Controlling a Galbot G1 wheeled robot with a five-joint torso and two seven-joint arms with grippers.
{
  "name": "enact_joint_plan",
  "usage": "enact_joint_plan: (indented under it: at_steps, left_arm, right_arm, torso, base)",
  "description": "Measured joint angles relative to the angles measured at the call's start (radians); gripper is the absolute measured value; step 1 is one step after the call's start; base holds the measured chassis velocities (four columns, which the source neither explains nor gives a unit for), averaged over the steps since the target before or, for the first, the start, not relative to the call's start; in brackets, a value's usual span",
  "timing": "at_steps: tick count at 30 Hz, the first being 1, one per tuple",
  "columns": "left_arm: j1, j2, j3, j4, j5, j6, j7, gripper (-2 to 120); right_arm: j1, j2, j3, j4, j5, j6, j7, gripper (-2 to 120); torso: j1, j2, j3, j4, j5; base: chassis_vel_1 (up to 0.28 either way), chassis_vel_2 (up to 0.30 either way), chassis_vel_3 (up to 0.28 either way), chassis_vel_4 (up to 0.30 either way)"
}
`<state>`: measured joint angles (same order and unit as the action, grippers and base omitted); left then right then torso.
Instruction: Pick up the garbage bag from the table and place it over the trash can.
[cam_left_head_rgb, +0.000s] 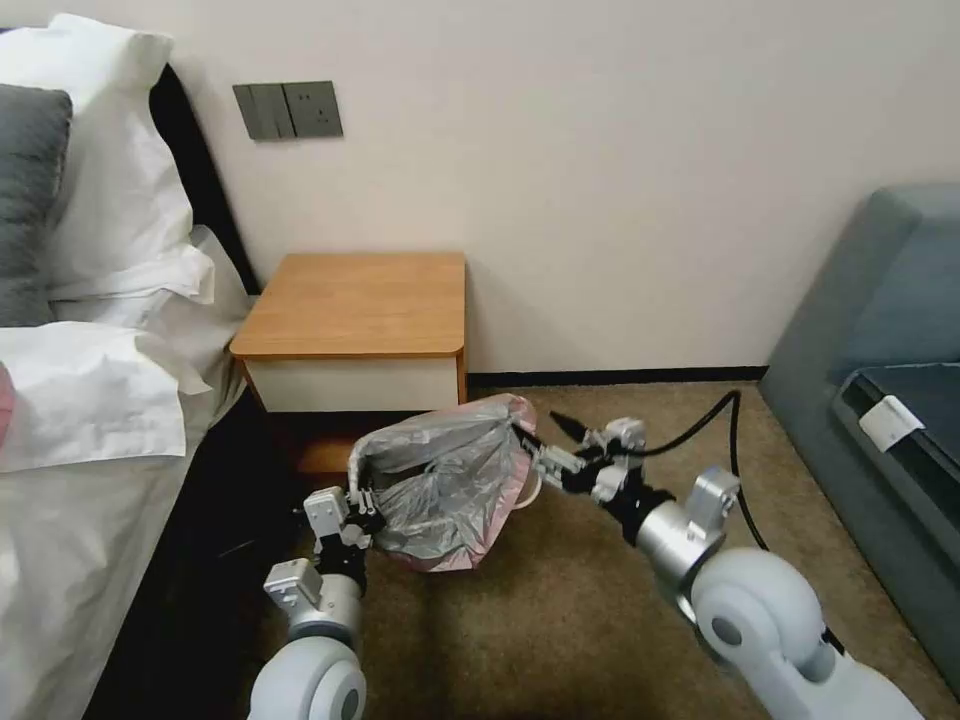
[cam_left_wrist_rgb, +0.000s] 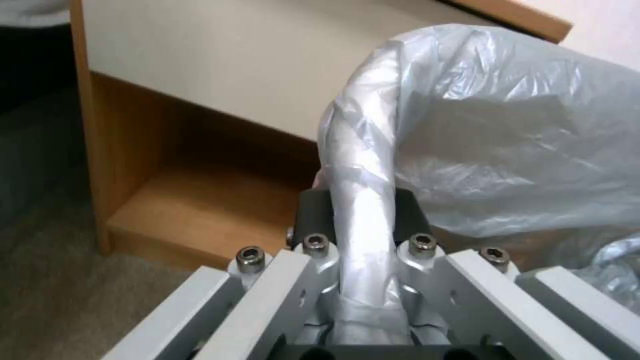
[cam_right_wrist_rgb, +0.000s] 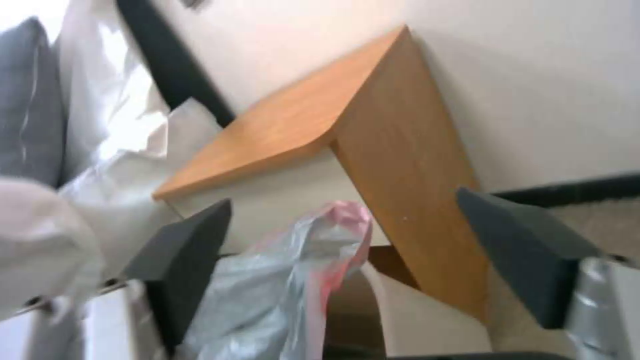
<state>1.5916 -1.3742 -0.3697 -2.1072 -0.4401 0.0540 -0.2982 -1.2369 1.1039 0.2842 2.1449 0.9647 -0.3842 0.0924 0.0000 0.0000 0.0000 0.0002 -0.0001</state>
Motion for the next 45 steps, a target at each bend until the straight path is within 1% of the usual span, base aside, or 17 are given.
enact_joint_plan:
  at_steps: [1, 4, 8, 10, 11, 14, 15, 18, 20, 23, 24, 26, 27, 29, 33, 39, 45]
  left_arm:
    - [0.004, 0.002, -0.004, -0.004, -0.001, -0.009, 0.008, 6]
    - [0.006, 0.004, -0.006, -0.008, -0.002, -0.013, 0.014, 6]
    - [0.007, 0.006, -0.009, -0.012, -0.002, -0.017, 0.016, 6]
    - [0.007, 0.006, -0.011, -0.015, -0.002, -0.019, 0.016, 6]
    - [0.007, 0.006, -0.011, -0.015, -0.002, -0.019, 0.016, 6]
    - [0.007, 0.006, -0.011, -0.016, -0.002, -0.022, 0.017, 6]
    - [0.007, 0.006, -0.011, -0.016, -0.002, -0.022, 0.017, 6]
    - [0.006, 0.006, -0.011, -0.016, -0.002, -0.029, 0.017, 6]
    - [0.006, 0.006, -0.011, -0.016, -0.002, -0.03, 0.017, 6]
    - [0.006, 0.006, -0.011, -0.016, -0.001, -0.031, 0.017, 6]
    - [0.006, 0.006, -0.011, -0.016, -0.001, -0.031, 0.017, 6]
    - [0.006, 0.006, -0.012, -0.016, 0.001, -0.033, 0.017, 6]
    - [0.006, 0.006, -0.012, -0.016, 0.001, -0.033, 0.017, 6]
    - [0.006, 0.006, -0.012, -0.016, 0.003, -0.034, 0.017, 6]
    - [0.006, 0.004, -0.012, -0.014, 0.005, -0.038, 0.019, 6]
    - [0.008, 0.004, -0.012, -0.011, 0.01, -0.045, 0.03, 6]
    - [0.019, 0.004, -0.017, -0.008, 0.029, -0.078, 0.081, 6]
  right_arm:
    - [0.02, 0.006, -0.001, -0.013, 0.061, -0.014, 0.026, 97]
    - [0.033, 0.014, -0.003, -0.024, 0.103, -0.029, 0.045, 100]
    - [0.036, 0.028, -0.014, -0.042, 0.12, -0.037, 0.051, 93]
    - [0.035, 0.041, -0.023, -0.054, 0.122, -0.039, 0.052, 80]
    - [0.035, 0.041, -0.023, -0.054, 0.122, -0.039, 0.052, 80]
    - [0.035, 0.048, -0.026, -0.059, 0.122, -0.04, 0.052, 66]
    - [0.035, 0.048, -0.026, -0.059, 0.122, -0.04, 0.052, 66]
    - [0.032, 0.049, -0.027, -0.061, 0.121, -0.042, 0.051, 52]
    - [0.032, 0.049, -0.027, -0.061, 0.121, -0.042, 0.051, 49]
    - [0.03, 0.052, -0.027, -0.059, 0.122, -0.043, 0.048, 32]
    - [0.03, 0.052, -0.027, -0.059, 0.122, -0.043, 0.048, 32]
    - [0.03, 0.053, -0.027, -0.058, 0.122, -0.042, 0.044, 22]
    - [0.03, 0.053, -0.027, -0.058, 0.122, -0.042, 0.044, 22]
    - [0.033, 0.054, -0.027, -0.055, 0.122, -0.036, 0.039, 13]
    - [0.049, 0.051, -0.026, -0.054, 0.122, -0.032, 0.036, 0]
    - [0.087, 0.036, -0.023, -0.061, 0.127, -0.027, 0.042, 0]
    - [0.164, -0.004, -0.028, -0.096, 0.152, -0.031, 0.049, 0]
  torso:
    - [0.0, 0.0, 0.0, 0.0, 0.0]
    - [0.0, 0.0, 0.0, 0.0, 0.0]
    - [0.0, 0.0, 0.0, -0.0002, 0.0]
    - [0.0, 0.0, 0.0, -0.0001, 0.0]
    - [0.0, 0.0, 0.0, -0.0001, 0.0]
    - [0.0, 0.0, 0.0, -0.0001, 0.0]
    - [0.0, 0.0, 0.0, -0.0001, 0.0]
    - [0.0, 0.0, 0.0, -0.0001, 0.0]
    - [0.0, 0.0, 0.0, -0.0002, 0.0]
    - [0.0, 0.0, 0.0, -0.0001, 0.0]
    - [0.0, 0.0, 0.0, -0.0001, 0.0]
    - [0.0, 0.0, 0.0, -0.0002, 0.0]
    - [0.0, 0.0, 0.0, -0.0002, 0.0]
    - [0.0, 0.0, 0.0, -0.0002, 0.0001]
    - [0.0, 0.0, 0.0, -0.0002, 0.0]
    - [0.0, 0.0, 0.0, -0.0002, 0.0001]
    - [0.0, 0.0, 0.0, -0.0002, 0.0002]
  base:
    - [0.0, 0.0, 0.0, 0.0]
    - [0.0, 0.0, 0.0, 0.0]
    - [0.0, 0.0, 0.0, 0.0]
    - [0.0, 0.0, 0.0, 0.0]
    - [0.0, 0.0, 0.0, 0.0]
    - [0.0, 0.0, 0.0, 0.0]
    - [0.0, 0.0, 0.0, 0.0]
    - [0.0, 0.0, 0.0, 0.0]
    - [0.0, 0.0, 0.0, 0.0]
    - [0.0, 0.0, 0.0, 0.0]
    - [0.0, 0.0, 0.0, 0.0]
    - [0.0, 0.0, 0.0, 0.0]
    - [0.0, 0.0, 0.0, 0.0]
    - [0.0, 0.0, 0.0, 0.0]
    - [0.0, 0.0, 0.0, 0.0]
    - [0.0, 0.0, 0.0, 0.0]
    - [0.0, 0.0, 0.0, 0.0]
